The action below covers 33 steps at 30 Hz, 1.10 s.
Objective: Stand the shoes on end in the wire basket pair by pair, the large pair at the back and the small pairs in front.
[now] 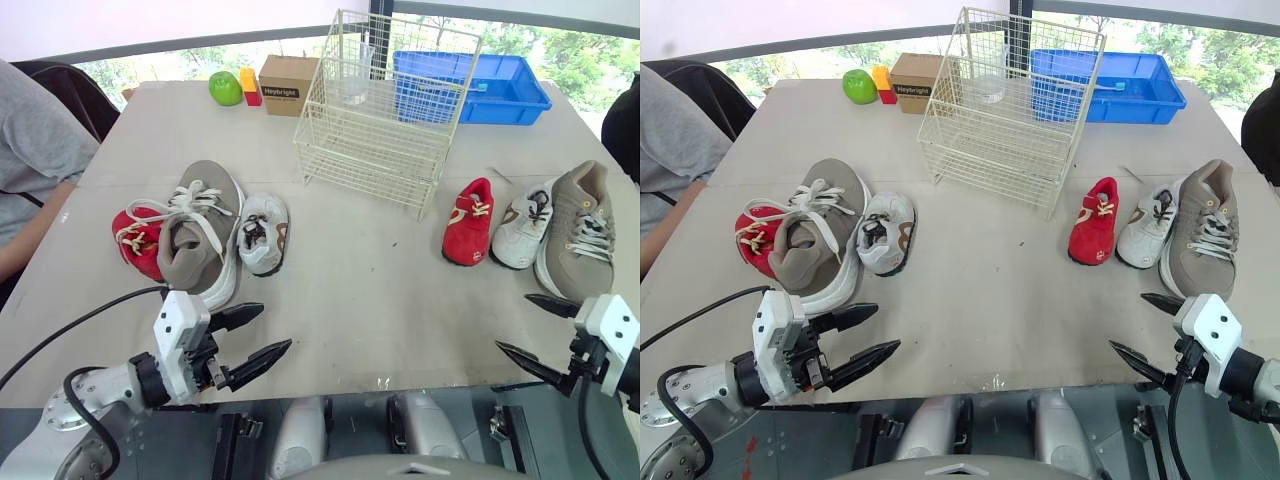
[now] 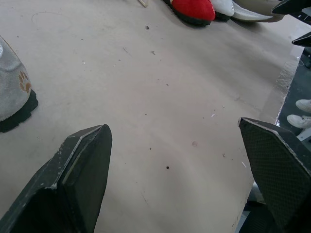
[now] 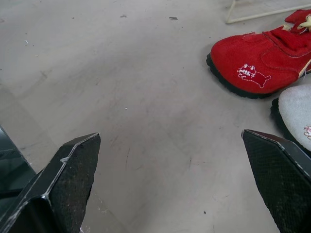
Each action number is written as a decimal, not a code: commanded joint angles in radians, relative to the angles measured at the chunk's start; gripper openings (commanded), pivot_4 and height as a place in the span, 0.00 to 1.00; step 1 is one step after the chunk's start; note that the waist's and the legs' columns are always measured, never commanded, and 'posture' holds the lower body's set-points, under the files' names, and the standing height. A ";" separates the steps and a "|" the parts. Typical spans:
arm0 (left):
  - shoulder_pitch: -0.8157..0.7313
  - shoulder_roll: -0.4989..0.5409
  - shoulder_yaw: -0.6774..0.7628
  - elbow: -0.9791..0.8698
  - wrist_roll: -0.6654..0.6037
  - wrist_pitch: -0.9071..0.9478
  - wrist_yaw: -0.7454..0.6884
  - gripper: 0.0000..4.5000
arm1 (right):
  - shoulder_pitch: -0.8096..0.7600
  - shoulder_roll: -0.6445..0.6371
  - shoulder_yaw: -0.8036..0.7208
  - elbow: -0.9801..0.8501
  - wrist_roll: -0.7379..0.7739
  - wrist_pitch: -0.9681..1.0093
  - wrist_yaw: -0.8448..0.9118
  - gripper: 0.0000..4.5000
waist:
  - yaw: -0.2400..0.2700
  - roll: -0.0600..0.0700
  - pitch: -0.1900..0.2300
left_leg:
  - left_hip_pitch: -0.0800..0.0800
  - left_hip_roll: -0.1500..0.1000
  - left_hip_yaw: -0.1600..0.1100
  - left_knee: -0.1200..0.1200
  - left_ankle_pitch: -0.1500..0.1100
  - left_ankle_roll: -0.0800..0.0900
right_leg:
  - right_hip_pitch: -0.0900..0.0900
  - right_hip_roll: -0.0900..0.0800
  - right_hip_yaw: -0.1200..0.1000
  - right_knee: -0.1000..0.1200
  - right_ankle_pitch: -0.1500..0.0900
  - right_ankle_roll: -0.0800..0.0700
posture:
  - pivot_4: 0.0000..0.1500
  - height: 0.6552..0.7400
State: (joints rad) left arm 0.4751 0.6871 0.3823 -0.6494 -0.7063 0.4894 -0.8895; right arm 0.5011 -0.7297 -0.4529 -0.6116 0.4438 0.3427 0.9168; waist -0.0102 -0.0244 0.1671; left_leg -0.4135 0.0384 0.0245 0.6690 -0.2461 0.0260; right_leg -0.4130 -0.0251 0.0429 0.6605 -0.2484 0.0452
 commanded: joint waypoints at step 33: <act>-0.164 -0.086 -0.066 -0.275 -0.131 -0.051 0.354 1.00 | -1.730 0.250 0.871 1.109 -0.266 0.420 -0.047 0.71 | -0.007 0.003 0.005 | -0.002 0.000 -0.001 0.000 0.000 0.000 | -0.003 0.004 0.000 0.002 0.004 -0.007 | 1.00 1.00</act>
State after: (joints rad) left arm 0.3122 0.5972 0.3060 -0.9107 -0.8165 0.4450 -0.5239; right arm -1.1965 -0.4754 0.4236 0.4854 0.2049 0.8057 0.8543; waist -0.0167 -0.0214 0.1720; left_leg -0.4150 0.0388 0.0239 0.6687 -0.2457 0.0260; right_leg -0.4156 -0.0210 0.0431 0.6620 -0.2443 0.0393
